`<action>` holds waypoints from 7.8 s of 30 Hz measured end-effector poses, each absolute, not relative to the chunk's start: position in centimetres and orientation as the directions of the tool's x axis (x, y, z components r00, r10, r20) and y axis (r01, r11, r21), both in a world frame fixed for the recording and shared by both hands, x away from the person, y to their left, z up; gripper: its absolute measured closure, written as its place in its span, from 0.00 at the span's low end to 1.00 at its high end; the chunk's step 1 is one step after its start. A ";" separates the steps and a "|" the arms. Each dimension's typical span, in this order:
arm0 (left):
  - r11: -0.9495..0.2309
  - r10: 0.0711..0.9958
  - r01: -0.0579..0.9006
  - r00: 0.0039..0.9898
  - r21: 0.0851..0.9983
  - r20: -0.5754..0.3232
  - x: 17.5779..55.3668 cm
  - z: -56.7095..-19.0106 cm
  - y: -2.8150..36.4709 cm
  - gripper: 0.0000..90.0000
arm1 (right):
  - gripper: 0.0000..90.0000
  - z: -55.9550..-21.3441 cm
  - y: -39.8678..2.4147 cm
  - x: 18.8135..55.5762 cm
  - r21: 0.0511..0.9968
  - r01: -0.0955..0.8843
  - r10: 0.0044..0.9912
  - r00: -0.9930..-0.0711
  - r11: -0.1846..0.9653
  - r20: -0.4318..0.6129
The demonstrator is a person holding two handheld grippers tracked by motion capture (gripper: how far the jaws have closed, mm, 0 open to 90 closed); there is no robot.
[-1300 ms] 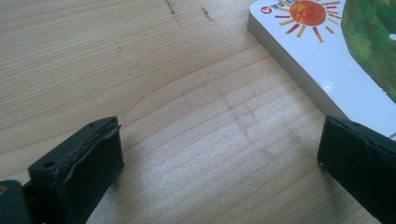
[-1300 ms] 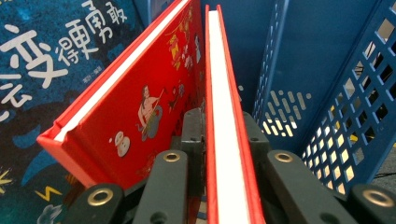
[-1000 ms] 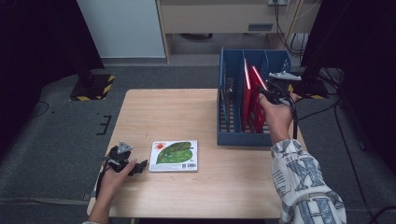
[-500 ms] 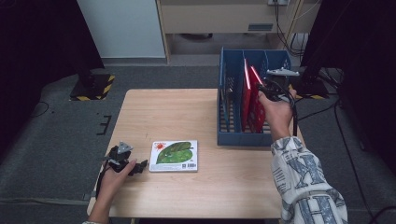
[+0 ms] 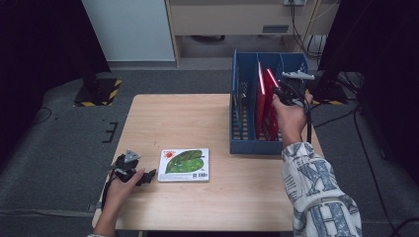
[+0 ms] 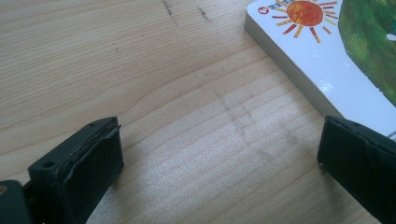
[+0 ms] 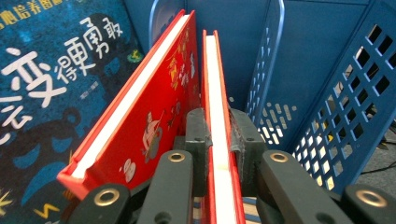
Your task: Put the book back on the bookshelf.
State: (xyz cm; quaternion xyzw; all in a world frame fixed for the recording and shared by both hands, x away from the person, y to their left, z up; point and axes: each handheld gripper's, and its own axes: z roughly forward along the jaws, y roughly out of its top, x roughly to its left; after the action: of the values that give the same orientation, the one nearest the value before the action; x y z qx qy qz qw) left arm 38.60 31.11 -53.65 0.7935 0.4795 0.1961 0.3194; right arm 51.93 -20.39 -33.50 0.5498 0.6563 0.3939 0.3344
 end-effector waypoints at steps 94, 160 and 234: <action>-0.333 0.886 0.634 0.463 0.698 0.002 38.7 -53.7 31.0 0.00 | 0.84 -30.5 -20.5 53.0 0.913 0.403 0.979 -0.204 0.069 0.015; -0.338 0.884 0.633 0.468 0.696 0.004 38.8 -53.7 30.9 0.00 | 0.36 -36.6 -22.2 47.3 0.905 0.424 0.944 -0.307 0.022 0.121; -0.254 0.882 0.579 0.468 0.775 -0.061 37.1 -51.1 30.8 0.06 | 0.47 -48.3 -5.9 35.6 0.822 0.315 0.580 -0.815 0.475 -0.023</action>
State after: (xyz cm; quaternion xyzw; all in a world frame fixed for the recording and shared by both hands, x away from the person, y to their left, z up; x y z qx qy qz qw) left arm 37.08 30.78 -51.15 0.7666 0.4765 0.1979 0.3822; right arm 35.63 -5.93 -48.30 0.2645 0.8454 0.4388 0.1508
